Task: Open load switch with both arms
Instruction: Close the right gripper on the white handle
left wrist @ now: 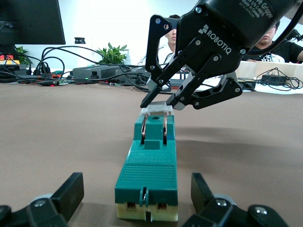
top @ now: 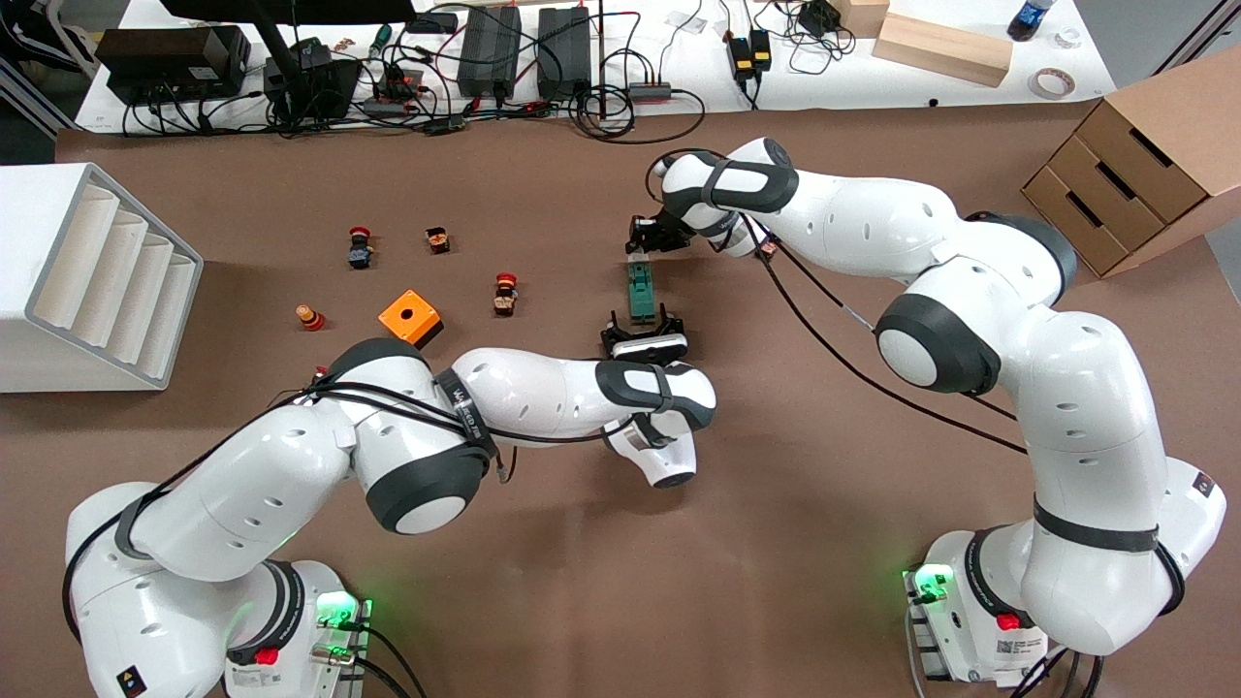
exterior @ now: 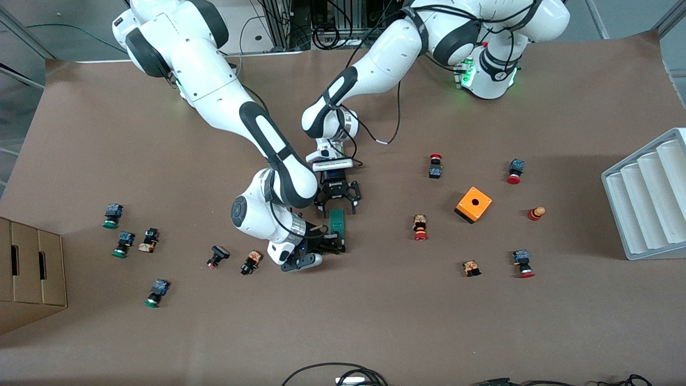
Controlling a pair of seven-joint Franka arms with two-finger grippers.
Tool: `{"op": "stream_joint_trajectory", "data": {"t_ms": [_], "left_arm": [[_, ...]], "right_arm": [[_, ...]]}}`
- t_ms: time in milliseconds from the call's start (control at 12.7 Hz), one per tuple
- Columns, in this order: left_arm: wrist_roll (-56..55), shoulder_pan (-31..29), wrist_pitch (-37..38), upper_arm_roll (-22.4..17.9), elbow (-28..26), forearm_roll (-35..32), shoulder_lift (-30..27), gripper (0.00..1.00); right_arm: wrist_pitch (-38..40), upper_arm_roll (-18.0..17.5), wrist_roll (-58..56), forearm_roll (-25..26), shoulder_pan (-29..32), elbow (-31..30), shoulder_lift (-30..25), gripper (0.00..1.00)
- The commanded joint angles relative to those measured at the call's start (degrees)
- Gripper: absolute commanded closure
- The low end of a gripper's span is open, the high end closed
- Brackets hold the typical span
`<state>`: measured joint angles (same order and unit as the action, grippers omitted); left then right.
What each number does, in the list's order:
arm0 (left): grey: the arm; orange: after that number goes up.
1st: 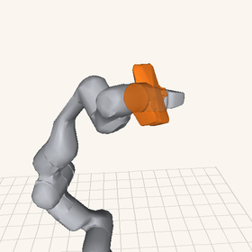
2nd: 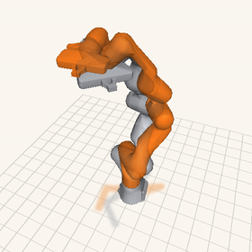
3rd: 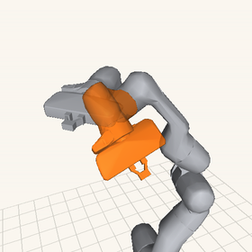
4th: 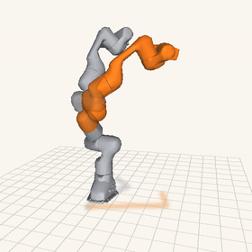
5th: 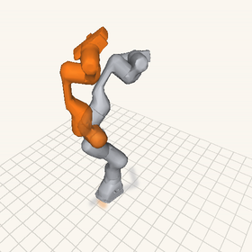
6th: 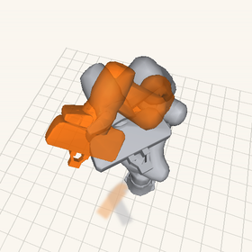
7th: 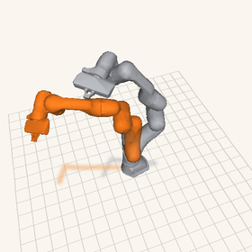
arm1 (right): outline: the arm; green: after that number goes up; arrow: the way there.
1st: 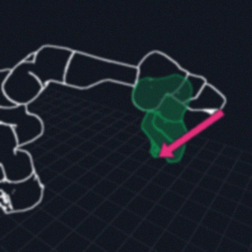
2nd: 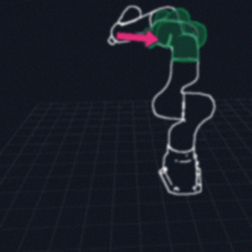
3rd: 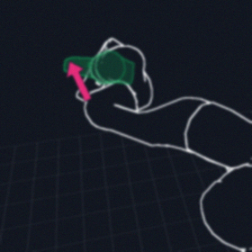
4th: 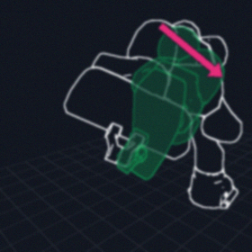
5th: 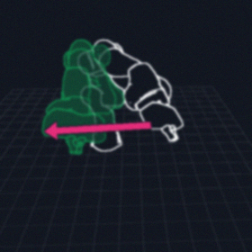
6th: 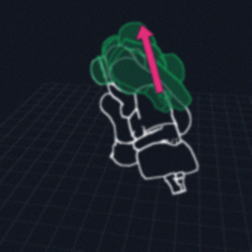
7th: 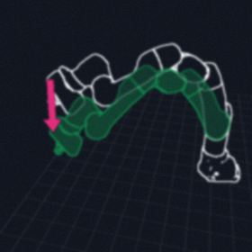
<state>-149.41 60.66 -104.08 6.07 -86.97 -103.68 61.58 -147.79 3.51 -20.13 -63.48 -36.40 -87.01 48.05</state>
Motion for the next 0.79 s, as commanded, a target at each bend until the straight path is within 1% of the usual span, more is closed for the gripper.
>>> {"op": "stream_joint_trajectory", "data": {"t_ms": [0,711], "left_arm": [[-2.02,1.21,0.1,-0.1,1.63,-0.56,3.55,0.0],[-2.02,1.21,0.1,-0.1,1.63,-0.48,3.55,0.0]], "right_arm": [[-0.75,0.19,-0.44,-1.29,-0.6,-1.85,-2.34,0.79],[-0.66,0.19,-0.44,-1.29,-0.6,-3.17,-4.01,0.79]]}}
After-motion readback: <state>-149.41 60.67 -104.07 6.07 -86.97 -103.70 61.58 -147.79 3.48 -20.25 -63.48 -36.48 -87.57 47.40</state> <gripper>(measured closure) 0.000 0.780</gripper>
